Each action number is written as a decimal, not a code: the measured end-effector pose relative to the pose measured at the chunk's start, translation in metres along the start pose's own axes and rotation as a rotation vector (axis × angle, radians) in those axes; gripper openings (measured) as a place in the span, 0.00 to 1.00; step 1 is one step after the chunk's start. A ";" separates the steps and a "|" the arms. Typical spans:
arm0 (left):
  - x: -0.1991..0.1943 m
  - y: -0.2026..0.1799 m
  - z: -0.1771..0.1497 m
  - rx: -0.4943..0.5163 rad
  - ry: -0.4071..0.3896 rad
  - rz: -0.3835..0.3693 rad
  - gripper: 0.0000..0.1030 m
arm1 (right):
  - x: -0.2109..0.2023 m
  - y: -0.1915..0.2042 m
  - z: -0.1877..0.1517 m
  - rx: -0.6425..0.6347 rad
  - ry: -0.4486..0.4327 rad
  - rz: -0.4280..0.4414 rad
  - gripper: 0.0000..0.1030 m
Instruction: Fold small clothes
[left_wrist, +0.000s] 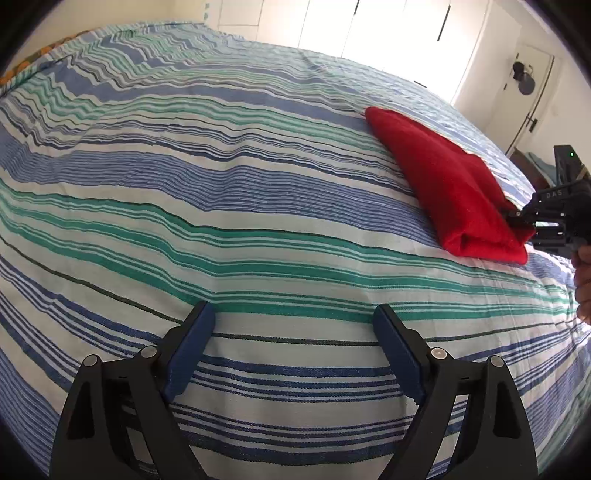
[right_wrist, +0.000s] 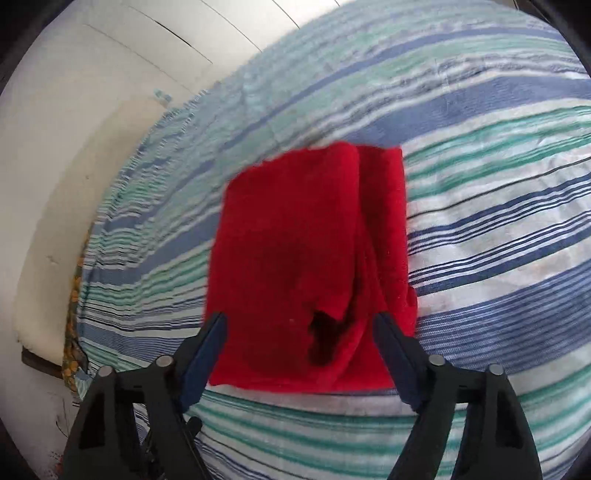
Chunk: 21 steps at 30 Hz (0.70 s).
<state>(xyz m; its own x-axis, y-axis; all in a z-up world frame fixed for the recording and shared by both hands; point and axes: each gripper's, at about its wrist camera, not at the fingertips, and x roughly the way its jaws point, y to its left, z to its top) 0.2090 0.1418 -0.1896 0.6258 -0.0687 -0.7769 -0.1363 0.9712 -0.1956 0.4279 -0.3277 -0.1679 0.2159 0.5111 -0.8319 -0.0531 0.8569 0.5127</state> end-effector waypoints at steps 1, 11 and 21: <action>0.001 0.000 0.000 -0.002 -0.001 -0.005 0.87 | 0.007 -0.002 0.002 -0.008 0.029 -0.031 0.09; 0.006 -0.004 -0.003 0.037 0.000 0.001 0.94 | -0.004 -0.046 -0.025 0.037 -0.057 0.055 0.15; 0.010 -0.005 -0.002 0.043 0.000 -0.003 0.97 | -0.057 -0.012 0.023 -0.111 -0.212 0.031 0.47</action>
<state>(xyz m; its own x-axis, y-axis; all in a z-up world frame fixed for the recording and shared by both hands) 0.2142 0.1359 -0.1972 0.6263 -0.0715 -0.7763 -0.1010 0.9800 -0.1717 0.4381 -0.3686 -0.1217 0.4119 0.5215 -0.7472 -0.1667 0.8493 0.5009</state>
